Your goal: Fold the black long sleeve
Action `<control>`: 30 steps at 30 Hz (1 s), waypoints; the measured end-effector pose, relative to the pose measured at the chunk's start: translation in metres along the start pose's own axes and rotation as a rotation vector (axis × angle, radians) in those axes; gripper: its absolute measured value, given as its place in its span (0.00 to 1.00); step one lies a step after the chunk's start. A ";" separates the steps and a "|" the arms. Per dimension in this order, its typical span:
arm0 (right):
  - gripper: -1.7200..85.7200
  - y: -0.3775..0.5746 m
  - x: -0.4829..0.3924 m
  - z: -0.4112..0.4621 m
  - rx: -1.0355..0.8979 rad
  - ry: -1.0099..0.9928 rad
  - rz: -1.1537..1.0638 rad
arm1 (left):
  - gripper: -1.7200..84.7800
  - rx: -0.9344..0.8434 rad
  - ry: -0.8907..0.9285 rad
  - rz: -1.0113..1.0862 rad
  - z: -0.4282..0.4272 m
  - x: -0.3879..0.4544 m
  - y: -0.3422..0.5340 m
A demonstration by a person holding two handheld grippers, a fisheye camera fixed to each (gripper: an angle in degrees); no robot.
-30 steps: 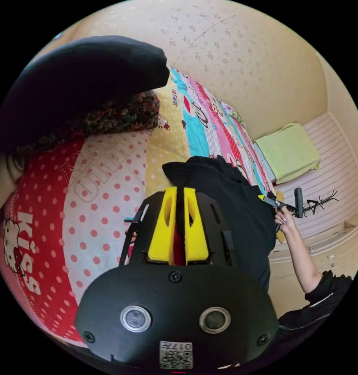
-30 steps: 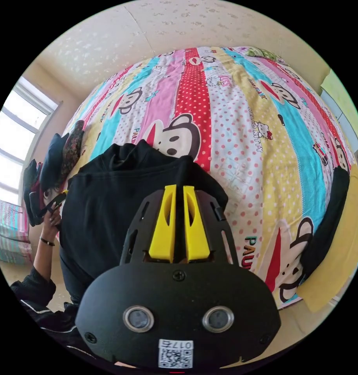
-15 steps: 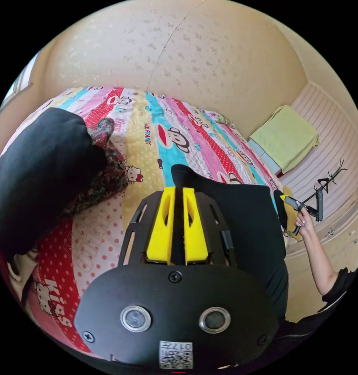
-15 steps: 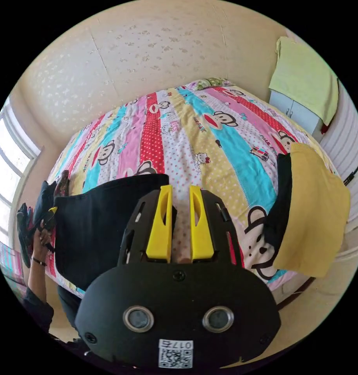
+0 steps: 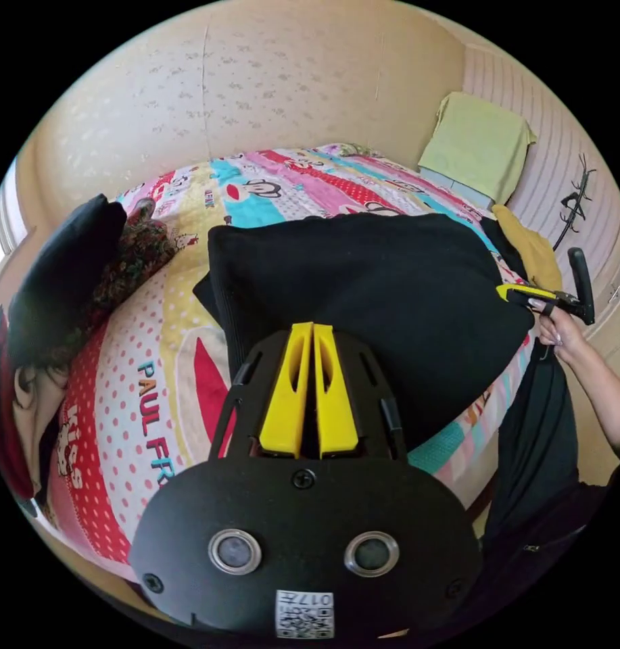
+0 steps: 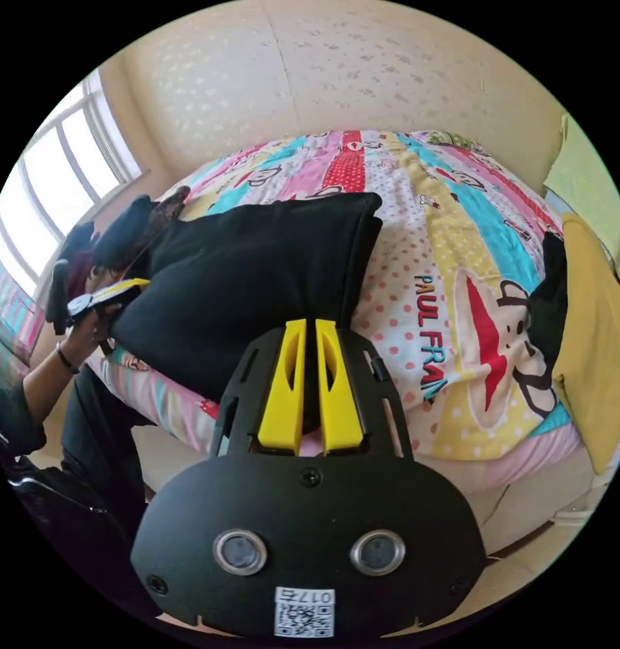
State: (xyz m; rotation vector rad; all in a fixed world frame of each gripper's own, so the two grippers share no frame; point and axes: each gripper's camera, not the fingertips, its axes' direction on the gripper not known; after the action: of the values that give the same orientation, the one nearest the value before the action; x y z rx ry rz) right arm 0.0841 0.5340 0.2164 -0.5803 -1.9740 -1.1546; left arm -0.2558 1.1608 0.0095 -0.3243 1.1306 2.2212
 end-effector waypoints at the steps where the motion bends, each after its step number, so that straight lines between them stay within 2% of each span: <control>1: 0.06 -0.002 0.005 0.000 -0.013 -0.032 0.032 | 0.02 -0.025 0.028 -0.023 0.004 -0.005 -0.003; 4: 0.05 -0.004 0.018 0.002 -0.043 -0.081 0.068 | 0.01 -0.030 0.136 -0.113 0.012 -0.025 0.000; 9: 0.05 -0.002 0.013 0.010 -0.069 -0.001 0.012 | 0.01 0.001 0.304 -0.253 0.026 -0.054 0.017; 13: 0.04 -0.010 0.010 0.015 -0.143 0.055 -0.053 | 0.01 -0.006 0.251 -0.228 0.034 -0.048 0.019; 20: 0.04 -0.003 0.032 0.017 -0.140 -0.012 -0.022 | 0.01 -0.011 0.069 -0.152 0.045 -0.019 0.023; 30: 0.05 0.005 0.035 0.019 -0.202 0.063 -0.139 | 0.01 0.038 0.086 -0.154 0.056 -0.020 0.043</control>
State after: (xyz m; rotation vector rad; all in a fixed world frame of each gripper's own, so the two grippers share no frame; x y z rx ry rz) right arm 0.0592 0.5532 0.2416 -0.5082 -1.8806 -1.4527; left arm -0.2635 1.1777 0.0802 -0.4786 1.1510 2.0661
